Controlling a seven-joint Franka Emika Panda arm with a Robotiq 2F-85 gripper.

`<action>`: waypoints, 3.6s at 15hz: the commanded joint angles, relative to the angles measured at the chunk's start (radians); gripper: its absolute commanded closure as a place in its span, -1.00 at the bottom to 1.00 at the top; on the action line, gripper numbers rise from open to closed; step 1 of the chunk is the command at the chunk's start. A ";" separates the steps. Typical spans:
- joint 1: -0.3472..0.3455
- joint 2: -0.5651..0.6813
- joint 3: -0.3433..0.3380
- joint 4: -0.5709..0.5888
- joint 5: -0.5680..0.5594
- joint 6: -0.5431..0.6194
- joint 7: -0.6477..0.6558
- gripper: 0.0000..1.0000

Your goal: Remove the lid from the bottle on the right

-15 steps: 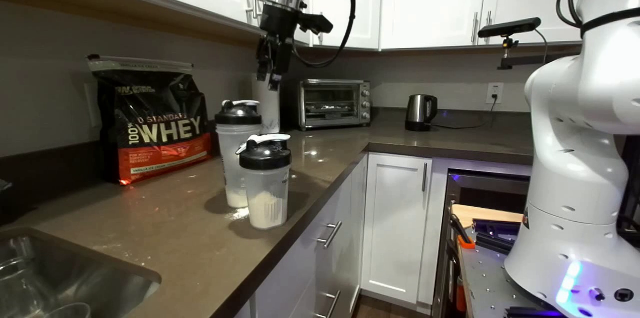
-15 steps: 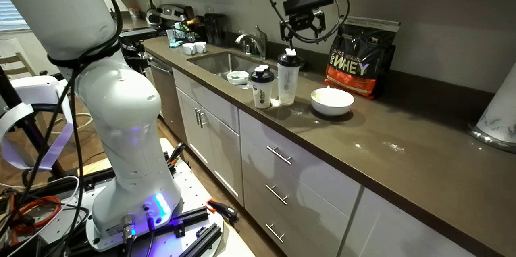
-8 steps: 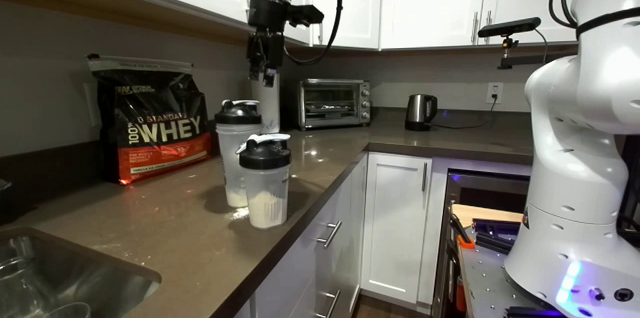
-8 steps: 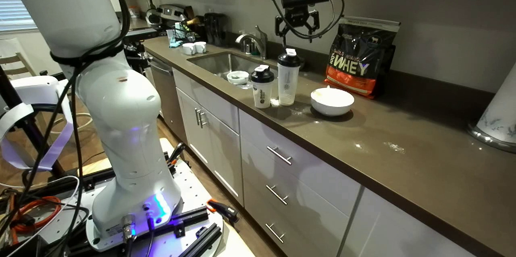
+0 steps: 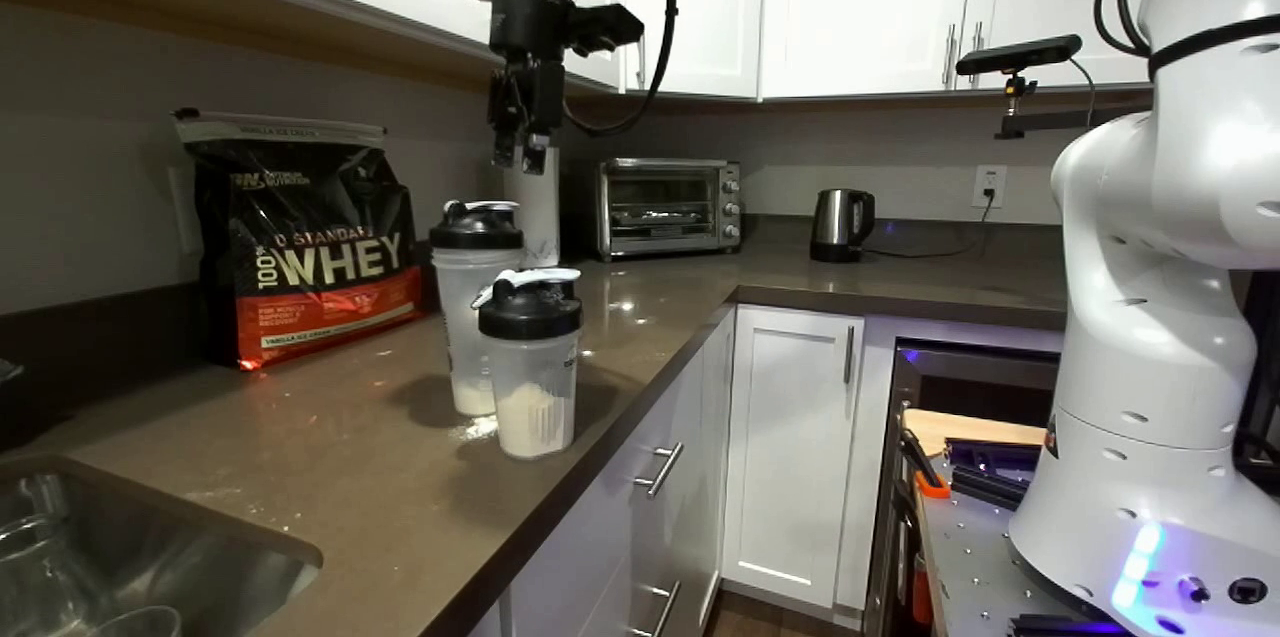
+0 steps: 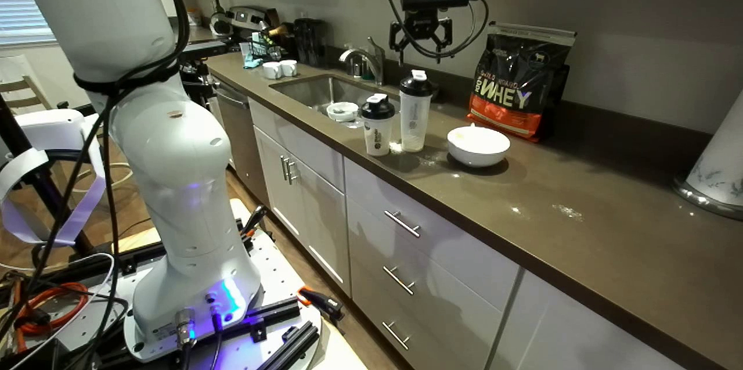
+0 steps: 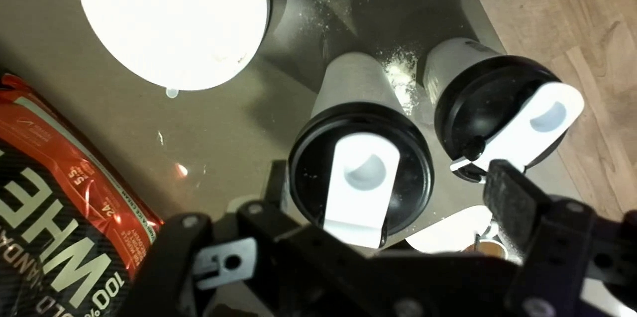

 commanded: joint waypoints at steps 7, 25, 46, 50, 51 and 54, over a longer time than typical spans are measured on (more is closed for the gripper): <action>-0.023 0.037 0.051 0.010 0.011 0.010 -0.026 -0.83; -0.043 0.097 0.056 0.042 0.001 0.018 -0.030 -0.23; -0.056 0.117 0.066 0.080 0.018 -0.002 -0.049 0.74; -0.056 0.105 0.069 0.085 0.030 -0.023 -0.076 0.74; -0.057 0.105 0.069 0.088 0.035 -0.025 -0.082 0.74; -0.058 0.107 0.069 0.101 0.059 -0.034 -0.100 0.74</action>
